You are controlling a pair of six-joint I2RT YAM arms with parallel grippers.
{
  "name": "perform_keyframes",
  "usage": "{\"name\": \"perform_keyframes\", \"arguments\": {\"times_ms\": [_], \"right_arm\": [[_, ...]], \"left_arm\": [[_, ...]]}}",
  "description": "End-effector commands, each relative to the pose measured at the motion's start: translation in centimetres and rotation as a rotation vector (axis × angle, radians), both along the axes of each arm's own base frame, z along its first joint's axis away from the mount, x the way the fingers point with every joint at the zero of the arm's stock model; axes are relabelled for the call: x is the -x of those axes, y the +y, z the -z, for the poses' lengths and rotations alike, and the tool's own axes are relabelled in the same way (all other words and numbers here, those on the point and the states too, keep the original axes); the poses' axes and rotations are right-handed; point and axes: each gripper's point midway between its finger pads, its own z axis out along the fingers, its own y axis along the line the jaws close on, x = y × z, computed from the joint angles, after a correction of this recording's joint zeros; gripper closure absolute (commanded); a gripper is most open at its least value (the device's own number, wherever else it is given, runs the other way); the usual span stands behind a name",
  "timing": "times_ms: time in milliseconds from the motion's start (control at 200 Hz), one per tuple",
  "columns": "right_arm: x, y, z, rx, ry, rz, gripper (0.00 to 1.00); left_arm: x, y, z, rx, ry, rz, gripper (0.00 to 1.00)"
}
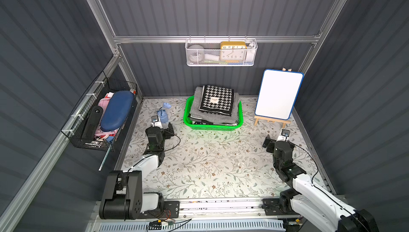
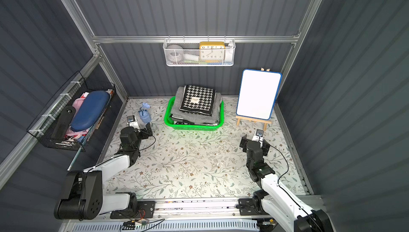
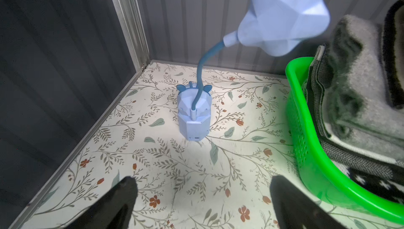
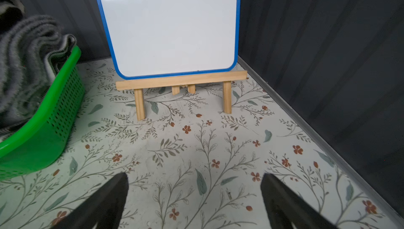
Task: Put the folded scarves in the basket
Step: Reset both arms
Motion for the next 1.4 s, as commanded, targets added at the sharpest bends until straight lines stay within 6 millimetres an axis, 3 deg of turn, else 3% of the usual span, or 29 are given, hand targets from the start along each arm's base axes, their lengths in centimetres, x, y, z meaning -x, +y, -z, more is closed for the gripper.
{"name": "perform_keyframes", "arguments": {"times_ms": [0,175,345,650,905,1095,1300,1395], "right_arm": [[0.0,-0.8,-0.1,0.028,-0.017,0.04,0.01],[0.0,-1.8,0.3,0.046,-0.016,0.101,0.01],[-0.2,-2.5,0.1,0.056,-0.032,0.128,0.01],[-2.4,-3.6,0.3,0.049,-0.037,0.17,0.01],[-4.7,-3.6,0.8,0.07,-0.025,0.159,0.01],[-6.8,-3.1,0.9,0.092,-0.022,0.133,0.01],[-8.4,-2.5,1.8,0.122,-0.078,0.084,0.01],[-8.2,-2.6,2.1,0.104,-0.036,0.096,0.01]], "left_arm": [[0.0,-0.1,-1.9,-0.016,-0.117,0.023,0.01],[-1.0,0.8,-0.2,-0.017,-0.079,-0.02,0.01],[-1.6,1.0,-1.1,-0.044,-0.139,-0.018,0.01],[-2.0,0.8,-3.4,-0.164,-0.294,0.009,0.01],[-3.3,1.2,-2.7,-0.136,-0.256,0.007,0.01],[-3.9,-0.1,-1.9,-0.096,-0.212,0.089,0.01],[-2.8,-1.4,-3.3,-0.04,-0.305,0.152,0.01],[-3.1,-1.1,-2.5,-0.027,-0.302,0.135,0.01]]}}
